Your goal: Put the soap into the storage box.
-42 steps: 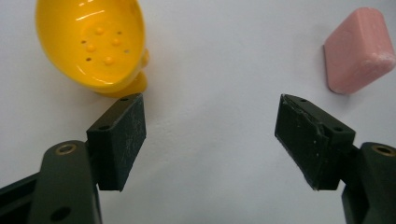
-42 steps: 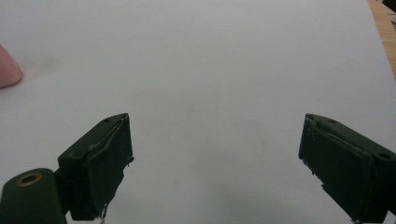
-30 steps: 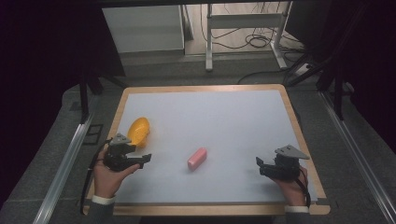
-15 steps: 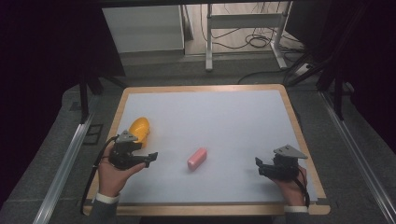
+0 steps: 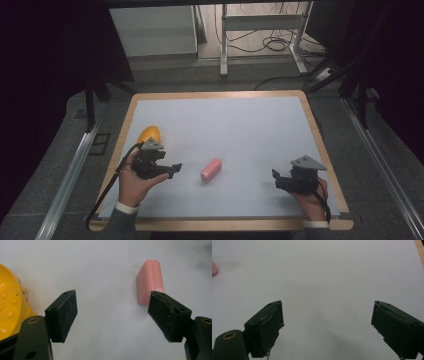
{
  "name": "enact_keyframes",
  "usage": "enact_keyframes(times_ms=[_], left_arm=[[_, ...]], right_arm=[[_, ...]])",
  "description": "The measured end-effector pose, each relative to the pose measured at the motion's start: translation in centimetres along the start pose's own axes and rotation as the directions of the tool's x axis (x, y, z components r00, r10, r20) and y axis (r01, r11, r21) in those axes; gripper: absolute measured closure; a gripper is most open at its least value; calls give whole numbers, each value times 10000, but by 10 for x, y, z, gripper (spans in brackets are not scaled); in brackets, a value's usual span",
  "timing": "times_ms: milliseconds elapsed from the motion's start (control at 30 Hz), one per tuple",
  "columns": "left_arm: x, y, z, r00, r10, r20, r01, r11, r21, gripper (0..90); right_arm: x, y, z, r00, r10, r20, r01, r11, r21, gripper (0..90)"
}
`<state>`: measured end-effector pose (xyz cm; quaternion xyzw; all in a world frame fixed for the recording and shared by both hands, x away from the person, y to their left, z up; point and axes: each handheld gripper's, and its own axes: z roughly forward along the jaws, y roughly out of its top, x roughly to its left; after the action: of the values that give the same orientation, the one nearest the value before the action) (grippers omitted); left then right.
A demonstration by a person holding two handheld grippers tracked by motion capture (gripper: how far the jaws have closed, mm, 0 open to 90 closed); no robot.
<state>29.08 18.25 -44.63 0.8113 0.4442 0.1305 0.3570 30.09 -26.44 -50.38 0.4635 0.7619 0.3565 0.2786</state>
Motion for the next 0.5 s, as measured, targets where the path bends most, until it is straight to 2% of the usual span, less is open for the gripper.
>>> enact_keyframes(times_ms=[167, 300, 400, 500], left_arm=[[-2, 4, 2, 10000, 44, 31, -44, 10000, 45, 244], [-9, 10, 6, 9997, 248, -35, -247, 9996, 153, 244], [-19, 18, 13, 9988, 482, 119, -485, 9985, 269, 243], [-23, 21, 16, 9980, 622, 129, -627, 9974, 369, 242]], right_arm=[[-1, 0, 0, 9997, 176, -156, -177, 9998, -48, 102], [-2, -2, 1, 9998, 157, -132, -157, 9999, 36, 102], [-4, -3, 2, 9998, 191, -113, -191, 9998, 35, 103], [-4, -3, 2, 9997, 209, -106, -208, 9998, 41, 102]])
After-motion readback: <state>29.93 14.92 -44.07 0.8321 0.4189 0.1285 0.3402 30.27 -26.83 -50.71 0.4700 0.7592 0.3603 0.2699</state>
